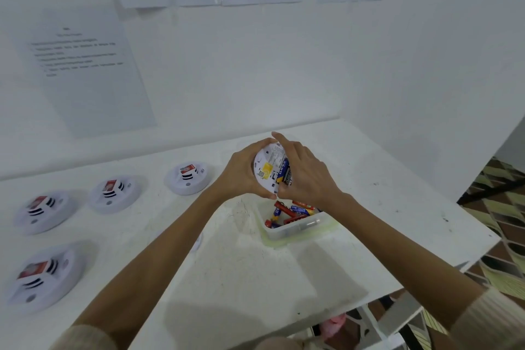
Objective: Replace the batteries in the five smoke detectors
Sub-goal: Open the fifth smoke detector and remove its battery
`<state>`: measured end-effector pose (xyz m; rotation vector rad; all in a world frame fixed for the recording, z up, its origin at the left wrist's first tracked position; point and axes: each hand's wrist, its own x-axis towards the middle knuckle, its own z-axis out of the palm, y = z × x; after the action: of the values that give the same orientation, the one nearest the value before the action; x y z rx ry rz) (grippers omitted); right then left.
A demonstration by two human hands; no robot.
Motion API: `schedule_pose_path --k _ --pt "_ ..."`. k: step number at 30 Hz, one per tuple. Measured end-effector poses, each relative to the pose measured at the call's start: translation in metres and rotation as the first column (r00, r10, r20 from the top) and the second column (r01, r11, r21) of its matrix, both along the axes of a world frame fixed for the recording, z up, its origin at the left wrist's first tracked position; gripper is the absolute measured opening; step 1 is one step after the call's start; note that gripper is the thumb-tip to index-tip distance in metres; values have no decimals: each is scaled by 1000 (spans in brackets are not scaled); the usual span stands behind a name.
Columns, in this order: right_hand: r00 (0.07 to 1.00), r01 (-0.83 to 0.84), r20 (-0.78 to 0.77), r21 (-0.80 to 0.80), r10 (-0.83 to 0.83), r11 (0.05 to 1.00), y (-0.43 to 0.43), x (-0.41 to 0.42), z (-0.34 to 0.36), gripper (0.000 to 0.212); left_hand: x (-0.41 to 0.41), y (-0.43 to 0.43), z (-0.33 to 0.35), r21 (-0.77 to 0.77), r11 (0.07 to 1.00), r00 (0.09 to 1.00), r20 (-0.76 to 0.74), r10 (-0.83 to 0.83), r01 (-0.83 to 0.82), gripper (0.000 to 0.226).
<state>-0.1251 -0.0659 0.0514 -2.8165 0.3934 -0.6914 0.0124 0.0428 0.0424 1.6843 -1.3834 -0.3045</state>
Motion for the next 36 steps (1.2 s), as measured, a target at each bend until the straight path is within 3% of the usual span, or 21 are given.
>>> schedule_pose_path --k 10,15,18,25,31,36 --pt "1000 -14 -1 29 14 999 -11 10 -14 84 4 -8 -4 -44 998 999 -14 -39 38 83" --pt "990 -117 95 183 101 976 -20 8 -23 81 13 -9 -9 9 999 999 -26 -31 31 96" --pt "968 -215 181 239 174 947 -28 -1 -27 67 20 -8 -11 42 999 999 -20 -24 25 99" --pt "966 -249 133 229 223 941 -39 -9 -41 47 26 -2 -4 62 998 999 -34 -2 4 103" --pt "966 -178 248 418 76 891 -35 -6 -32 33 25 0 -3 46 999 998 -56 15 -13 100" --pt "952 -101 305 356 -13 929 -31 3 -31 26 20 -2 -8 19 999 995 -83 53 -51 98"
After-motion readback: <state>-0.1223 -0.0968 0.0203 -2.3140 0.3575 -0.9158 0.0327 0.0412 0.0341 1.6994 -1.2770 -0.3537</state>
